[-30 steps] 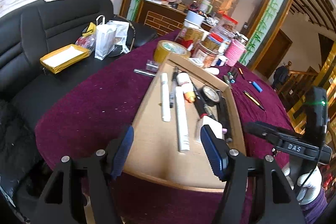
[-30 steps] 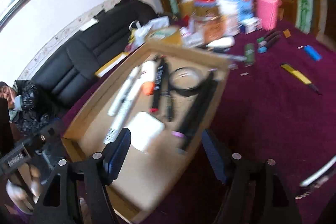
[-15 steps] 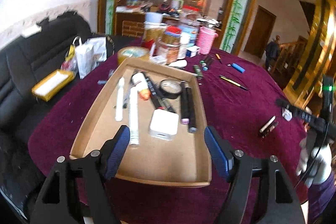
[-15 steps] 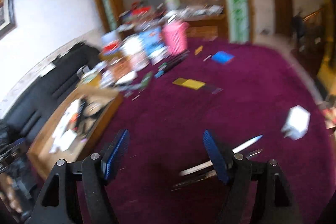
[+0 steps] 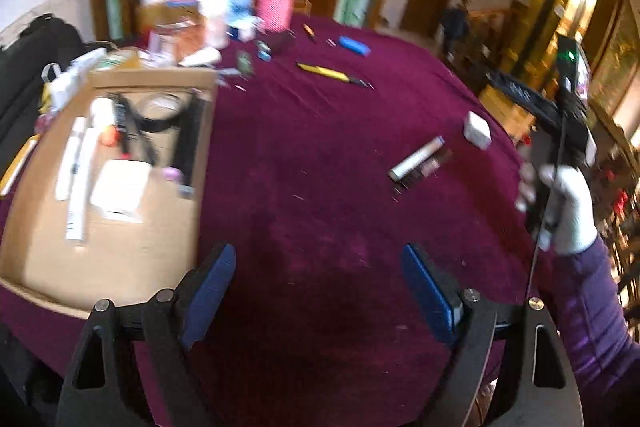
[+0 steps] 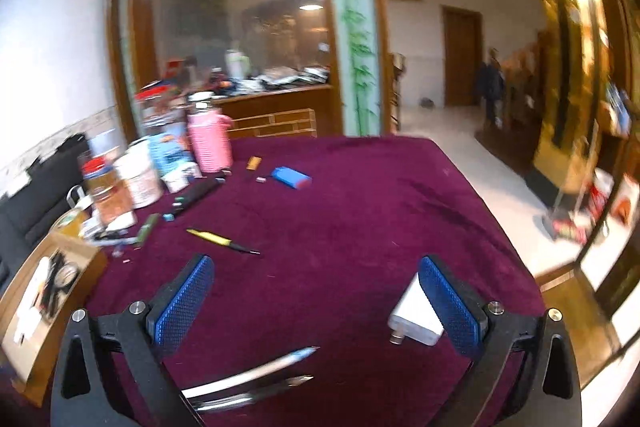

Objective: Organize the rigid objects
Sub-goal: 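Grasp the white pencil with the left tool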

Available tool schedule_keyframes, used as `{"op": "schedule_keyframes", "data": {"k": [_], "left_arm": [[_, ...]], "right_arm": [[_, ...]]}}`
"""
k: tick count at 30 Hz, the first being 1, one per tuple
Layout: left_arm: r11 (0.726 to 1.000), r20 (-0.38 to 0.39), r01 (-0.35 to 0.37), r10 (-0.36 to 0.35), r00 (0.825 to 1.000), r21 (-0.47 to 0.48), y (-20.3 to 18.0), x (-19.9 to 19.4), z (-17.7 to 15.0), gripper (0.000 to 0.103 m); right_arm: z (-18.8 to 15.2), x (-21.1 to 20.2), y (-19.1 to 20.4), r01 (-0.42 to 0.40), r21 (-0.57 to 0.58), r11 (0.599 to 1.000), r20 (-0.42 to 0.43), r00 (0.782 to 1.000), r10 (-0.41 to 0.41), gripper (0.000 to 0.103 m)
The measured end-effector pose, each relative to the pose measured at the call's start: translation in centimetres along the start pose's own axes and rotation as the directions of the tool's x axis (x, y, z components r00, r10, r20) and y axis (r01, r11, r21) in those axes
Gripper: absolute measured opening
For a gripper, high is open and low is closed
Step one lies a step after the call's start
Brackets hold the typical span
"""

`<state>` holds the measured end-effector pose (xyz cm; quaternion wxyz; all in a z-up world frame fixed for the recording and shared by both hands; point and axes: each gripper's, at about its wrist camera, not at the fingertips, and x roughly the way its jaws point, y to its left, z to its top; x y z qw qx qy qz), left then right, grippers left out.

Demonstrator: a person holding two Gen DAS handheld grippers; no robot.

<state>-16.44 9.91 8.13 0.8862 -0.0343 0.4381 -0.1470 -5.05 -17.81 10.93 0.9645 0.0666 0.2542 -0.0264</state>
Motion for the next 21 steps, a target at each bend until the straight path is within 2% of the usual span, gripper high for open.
{"op": "schedule_keyframes", "data": {"k": [2, 3, 4, 6, 9, 13, 14, 15, 17, 19, 21], "left_arm": [[0.999, -0.027, -0.019, 0.020, 0.999, 0.048, -1.5, 1.4, 0.4, 0.084], [0.997, -0.038, -0.028, 0.030, 0.999, 0.067, -2.1, 2.3, 0.7, 0.084], [0.996, -0.051, -0.031, 0.035, 0.998, 0.081, -2.7, 3.2, 1.2, 0.084], [0.995, -0.078, -0.015, 0.023, 0.997, 0.095, -4.0, 5.3, 2.6, 0.084], [0.990, -0.099, -0.004, 0.018, 0.995, 0.143, -6.0, 8.2, 4.4, 0.084], [0.965, -0.104, -0.016, 0.045, 0.994, 0.262, -8.7, 12.8, 6.6, 0.083], [0.960, -0.098, -0.012, 0.041, 0.994, 0.279, -9.0, 13.5, 7.1, 0.078], [0.958, -0.094, -0.009, 0.038, 0.995, 0.288, -9.3, 14.0, 7.4, 0.068], [0.954, -0.105, 0.010, 0.022, 0.994, 0.299, -9.7, 15.1, 8.2, 0.058], [0.953, -0.112, 0.051, -0.018, 0.994, 0.299, -10.0, 15.8, 8.7, 0.057], [0.948, -0.111, 0.053, -0.019, 0.994, 0.313, -10.2, 16.3, 8.8, 0.057]], "right_arm": [[-1.4, 0.6, -2.2, -0.004, 0.067, 0.998, -0.010, 1.000, 0.005, 0.103], [-2.3, 1.4, -3.4, 0.016, 0.099, 0.995, -0.050, 0.999, -0.011, 0.102], [-2.6, 2.3, -4.4, 0.050, 0.137, 0.989, -0.124, 0.992, -0.033, 0.098], [-2.7, 2.0, -5.8, 0.010, 0.220, 0.975, -0.114, 0.993, 0.016, 0.097], [-2.6, 1.9, -6.1, 0.017, 0.225, 0.974, -0.118, 0.993, 0.010, 0.097], [-2.8, 2.2, -5.4, 0.001, 0.203, 0.979, -0.132, 0.991, 0.026, 0.097], [-2.8, 2.2, -5.3, 0.002, 0.197, 0.980, -0.133, 0.991, 0.025, 0.097], [-2.8, 2.2, -5.2, 0.000, 0.192, 0.981, -0.131, 0.991, 0.025, 0.097], [-2.8, 2.1, -5.2, -0.009, 0.191, 0.981, -0.131, 0.991, 0.034, 0.097], [-2.9, 2.3, -5.3, -0.012, 0.201, 0.980, -0.141, 0.989, 0.041, 0.097], [-2.9, 2.9, -5.5, -0.015, 0.214, 0.977, -0.157, 0.986, 0.050, 0.097]]}}
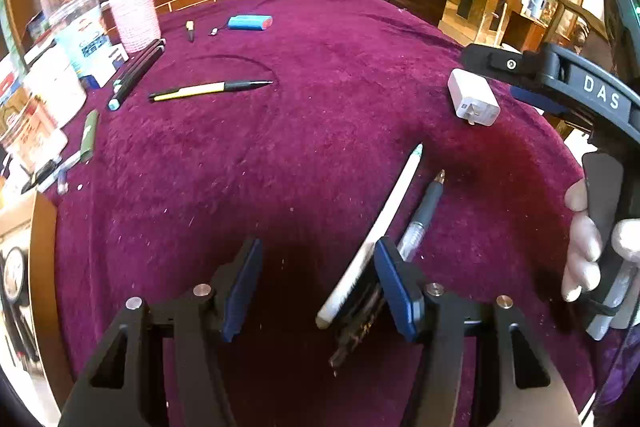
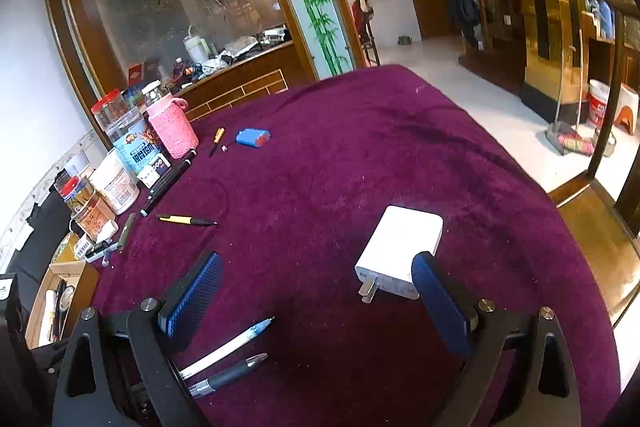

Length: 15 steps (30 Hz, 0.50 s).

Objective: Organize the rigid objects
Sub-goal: 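Grasp the white pencil with the left tool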

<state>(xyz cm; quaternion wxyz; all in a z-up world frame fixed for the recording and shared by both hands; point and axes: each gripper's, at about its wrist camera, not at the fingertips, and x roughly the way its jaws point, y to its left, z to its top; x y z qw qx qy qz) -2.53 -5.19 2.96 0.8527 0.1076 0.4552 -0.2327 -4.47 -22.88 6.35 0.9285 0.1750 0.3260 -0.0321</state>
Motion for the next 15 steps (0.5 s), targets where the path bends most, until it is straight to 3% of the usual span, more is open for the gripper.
{"op": "schedule_keyframes", "data": {"k": [8, 10, 14, 15], "left_arm": [[0.997, -0.007, 0.006, -0.005, 1.000, 0.079, -0.6, 1.4, 0.3, 0.057], [0.995, -0.006, 0.002, -0.002, 1.000, 0.099, -0.9, 1.4, 0.5, 0.053], [0.982, -0.022, 0.028, -0.024, 0.999, 0.185, -3.0, 1.3, 0.7, 0.014], [0.978, -0.019, 0.015, -0.012, 1.000, 0.208, -3.7, 1.4, 0.7, 0.008]], "right_arm": [[-0.1, 0.6, -0.1, -0.004, 0.013, 1.000, -0.032, 0.999, 0.005, 0.097], [-0.1, 0.7, -0.1, -0.001, 0.011, 1.000, -0.037, 0.999, 0.002, 0.097], [-0.2, 0.9, -0.2, 0.005, 0.012, 1.000, -0.042, 0.999, -0.004, 0.097], [-0.2, 0.9, -0.3, 0.007, 0.012, 1.000, -0.043, 0.999, -0.006, 0.097]]}}
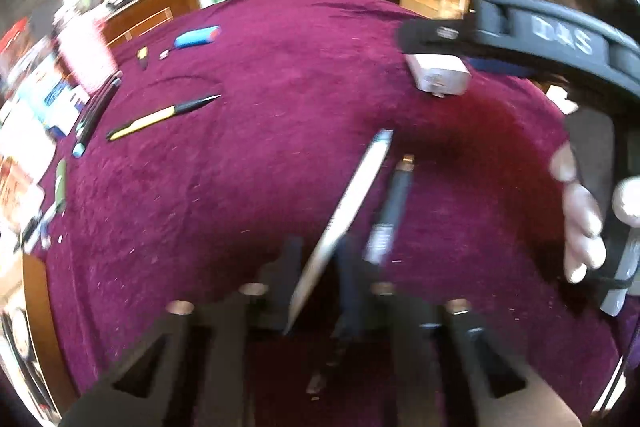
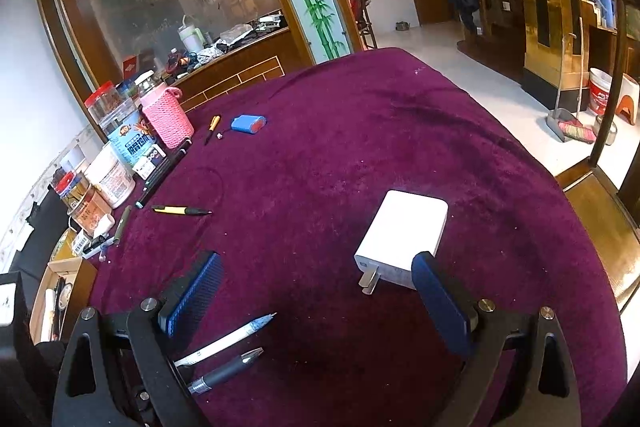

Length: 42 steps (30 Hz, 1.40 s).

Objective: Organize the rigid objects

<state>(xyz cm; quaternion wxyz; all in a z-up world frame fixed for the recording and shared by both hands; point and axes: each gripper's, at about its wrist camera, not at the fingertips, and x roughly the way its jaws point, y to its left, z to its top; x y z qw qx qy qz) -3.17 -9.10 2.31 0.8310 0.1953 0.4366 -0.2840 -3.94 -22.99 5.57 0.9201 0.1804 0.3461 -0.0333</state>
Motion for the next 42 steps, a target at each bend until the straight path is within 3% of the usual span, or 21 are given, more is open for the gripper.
{"op": "schedule_keyframes", "data": {"k": [3, 7, 14, 23, 27, 35, 39, 42], "left_arm": [[0.999, 0.009, -0.036, 0.036, 0.999, 0.024, -1.2, 0.2, 0.1, 0.006], [0.997, 0.008, -0.004, 0.005, 1.000, -0.081, 0.2, -0.3, -0.3, 0.007], [0.972, -0.012, -0.015, 0.012, 1.000, -0.234, 3.1, -3.2, -4.3, 0.007], [0.977, 0.006, -0.071, 0.074, 0.997, -0.203, 2.5, -1.7, -3.2, 0.009], [0.961, 0.031, -0.041, 0.051, 0.998, -0.274, 3.7, -2.5, -3.9, 0.007], [0.919, 0.160, -0.008, 0.077, 0.984, -0.393, 5.9, -11.0, -8.6, 0.007], [0.903, 0.185, -0.002, 0.090, 0.979, -0.429, 6.6, -14.2, -11.5, 0.007], [0.891, 0.182, -0.008, 0.101, 0.978, -0.453, 7.3, -15.1, -13.1, 0.007]], "right_arm": [[0.0, 0.1, -0.3, 0.005, 0.009, 1.000, -0.004, 1.000, -0.005, 0.097], [0.0, 0.4, -0.6, 0.004, 0.019, 1.000, -0.016, 1.000, -0.003, 0.097], [-0.1, 0.5, -0.4, 0.001, 0.015, 1.000, -0.019, 1.000, -0.001, 0.097], [-0.3, 0.6, -0.5, 0.023, 0.011, 1.000, -0.022, 0.999, -0.023, 0.097], [-0.3, 0.9, -0.4, 0.033, -0.001, 0.999, -0.025, 0.999, -0.033, 0.097], [-0.6, 0.5, 0.3, 0.039, -0.045, 0.998, 0.012, 0.999, -0.038, 0.097], [-1.0, -0.5, 2.0, 0.042, -0.112, 0.993, 0.060, 0.998, -0.036, 0.097], [-1.3, -0.2, 3.4, 0.013, -0.112, 0.994, -0.021, 1.000, -0.015, 0.097]]}}
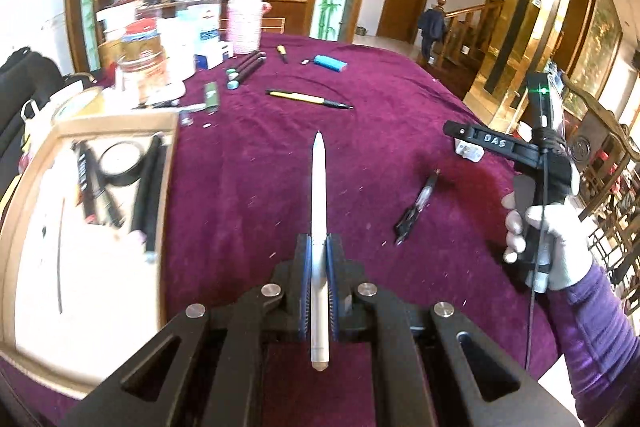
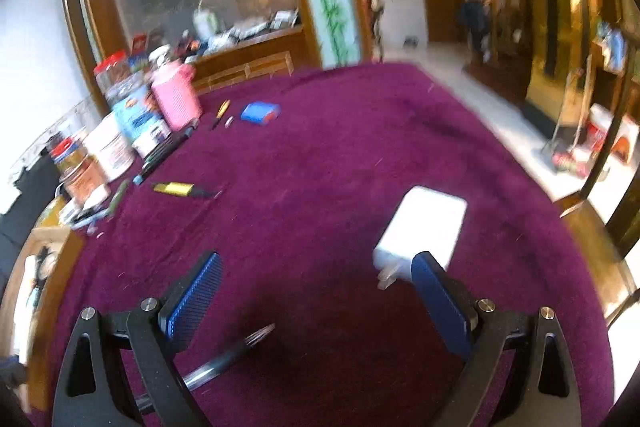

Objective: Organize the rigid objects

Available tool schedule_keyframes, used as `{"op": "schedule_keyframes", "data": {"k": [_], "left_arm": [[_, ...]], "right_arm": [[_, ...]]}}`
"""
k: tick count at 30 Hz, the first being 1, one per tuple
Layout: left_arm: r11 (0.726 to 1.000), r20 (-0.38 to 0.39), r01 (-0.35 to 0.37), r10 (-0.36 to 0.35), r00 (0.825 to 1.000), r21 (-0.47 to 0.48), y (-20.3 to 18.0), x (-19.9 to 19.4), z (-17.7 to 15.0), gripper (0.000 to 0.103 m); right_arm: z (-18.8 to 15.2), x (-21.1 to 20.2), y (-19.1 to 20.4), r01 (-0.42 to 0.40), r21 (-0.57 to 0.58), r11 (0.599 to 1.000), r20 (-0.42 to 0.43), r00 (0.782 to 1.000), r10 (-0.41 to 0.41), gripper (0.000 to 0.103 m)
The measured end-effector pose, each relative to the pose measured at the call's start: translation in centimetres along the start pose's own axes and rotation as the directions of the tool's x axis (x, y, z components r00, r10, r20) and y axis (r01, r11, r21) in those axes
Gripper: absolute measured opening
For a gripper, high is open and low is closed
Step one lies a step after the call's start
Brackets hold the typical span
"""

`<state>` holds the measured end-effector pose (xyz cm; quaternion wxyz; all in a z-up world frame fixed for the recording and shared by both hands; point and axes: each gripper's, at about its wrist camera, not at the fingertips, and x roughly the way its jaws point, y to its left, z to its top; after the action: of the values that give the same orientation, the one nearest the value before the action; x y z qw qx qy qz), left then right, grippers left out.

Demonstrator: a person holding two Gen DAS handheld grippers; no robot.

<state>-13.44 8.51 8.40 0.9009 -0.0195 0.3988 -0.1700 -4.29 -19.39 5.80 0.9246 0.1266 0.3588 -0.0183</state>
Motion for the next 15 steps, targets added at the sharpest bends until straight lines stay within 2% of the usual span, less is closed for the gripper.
{"op": "schedule_keyframes", "data": {"k": [3, 5, 7, 8, 11, 14, 15], "left_arm": [[1.000, 0.016, -0.020, 0.020, 1.000, -0.020, 0.8, -0.3, -0.5, 0.007], [0.999, 0.029, -0.024, 0.025, 0.999, -0.028, 1.0, -0.4, -0.9, 0.007], [0.999, 0.032, -0.011, 0.013, 0.999, -0.036, 1.3, -0.5, -1.2, 0.007], [0.999, 0.032, -0.004, 0.005, 0.999, -0.039, 1.4, -0.5, -1.4, 0.007], [0.999, 0.040, 0.012, -0.010, 0.999, -0.044, 1.7, -1.0, -2.0, 0.007], [0.998, 0.048, 0.020, -0.017, 0.999, -0.056, 2.1, -1.6, -2.5, 0.007], [0.998, 0.052, 0.022, -0.019, 0.998, -0.063, 2.3, -1.8, -2.6, 0.007]], "right_arm": [[-0.8, -0.6, 1.9, -0.065, 0.037, 0.997, -0.088, 0.994, 0.068, 0.092], [-1.5, -0.6, 3.8, -0.091, 0.002, 0.996, -0.153, 0.984, 0.090, 0.084], [-2.2, -0.2, 5.8, -0.054, -0.067, 0.996, -0.193, 0.980, 0.040, 0.073], [-2.6, 0.1, 6.6, -0.033, -0.093, 0.995, -0.207, 0.978, 0.013, 0.071], [-3.6, 1.9, 8.1, 0.016, -0.104, 0.994, -0.273, 0.961, -0.044, 0.060], [-4.5, 2.3, 9.4, 0.099, -0.158, 0.982, -0.240, 0.961, -0.136, 0.060], [-4.8, 2.3, 10.0, 0.131, -0.189, 0.973, -0.221, 0.960, -0.172, 0.053]]}}
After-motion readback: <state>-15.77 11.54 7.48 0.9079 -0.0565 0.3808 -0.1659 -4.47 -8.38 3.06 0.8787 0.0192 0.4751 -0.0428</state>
